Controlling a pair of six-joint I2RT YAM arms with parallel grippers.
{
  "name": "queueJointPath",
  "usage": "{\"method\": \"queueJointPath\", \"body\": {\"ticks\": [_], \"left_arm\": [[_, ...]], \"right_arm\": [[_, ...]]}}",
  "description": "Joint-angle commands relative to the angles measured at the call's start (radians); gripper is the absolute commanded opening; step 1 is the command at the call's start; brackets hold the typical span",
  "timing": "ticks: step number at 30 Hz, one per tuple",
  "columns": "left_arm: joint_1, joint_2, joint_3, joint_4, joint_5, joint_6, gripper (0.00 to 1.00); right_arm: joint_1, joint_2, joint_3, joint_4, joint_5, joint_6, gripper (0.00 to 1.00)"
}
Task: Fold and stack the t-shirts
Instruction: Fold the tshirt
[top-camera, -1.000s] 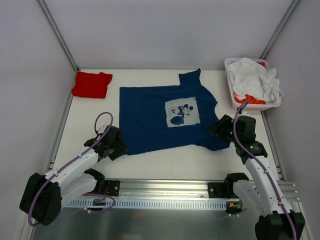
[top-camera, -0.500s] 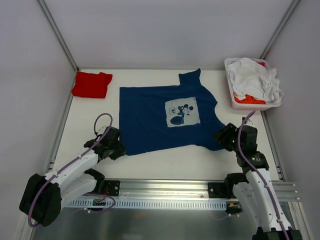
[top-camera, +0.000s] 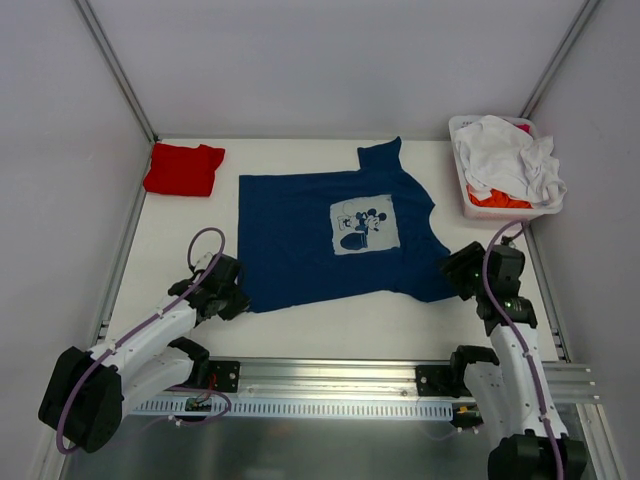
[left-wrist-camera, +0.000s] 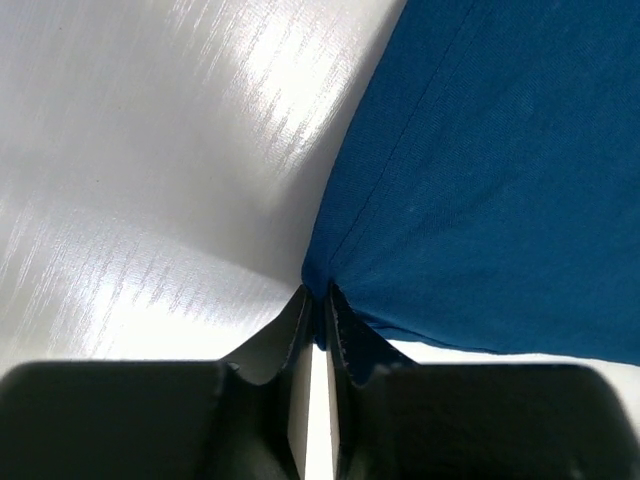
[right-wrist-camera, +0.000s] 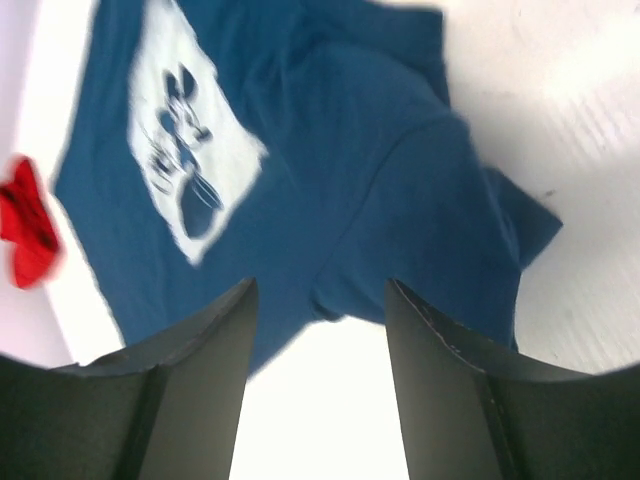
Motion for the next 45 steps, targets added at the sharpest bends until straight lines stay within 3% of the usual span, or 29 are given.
{"method": "queueJointPath", "body": {"ticks": [1, 7, 11, 21, 28, 38, 45], "left_arm": [[-0.007, 0.009, -0.035, -0.053, -0.011, -0.003, 0.05], [-0.009, 0.019, -0.038, -0.052, -0.014, -0.003, 0.0], [-0.009, 0.013, -0.041, -0.05, -0.012, -0.006, 0.0], [-0.007, -0.001, -0.046, -0.053, -0.003, -0.009, 0.0], [-0.007, -0.004, -0.047, -0.053, -0.003, -0.007, 0.0], [-0.007, -0.01, -0.05, -0.053, -0.005, -0.007, 0.0], [-0.007, -0.004, -0.046, -0.052, -0.005, -0.004, 0.0]], "right_arm": [[-0.125, -0.015, -0.014, 0.092, -0.089, 0.059, 0.57], [-0.346, 0.053, -0.051, 0.163, -0.316, 0.036, 0.57], [-0.431, 0.126, -0.078, 0.215, -0.448, 0.036, 0.57], [-0.449, 0.117, -0.233, 0.283, -0.526, 0.087, 0.57], [-0.469, 0.103, -0.195, 0.275, -0.529, 0.053, 0.56], [-0.665, 0.359, -0.089, 0.313, -0.635, -0.041, 0.56], [-0.726, 0.289, -0.176, 0.316, -0.655, -0.032, 0.55]]}}
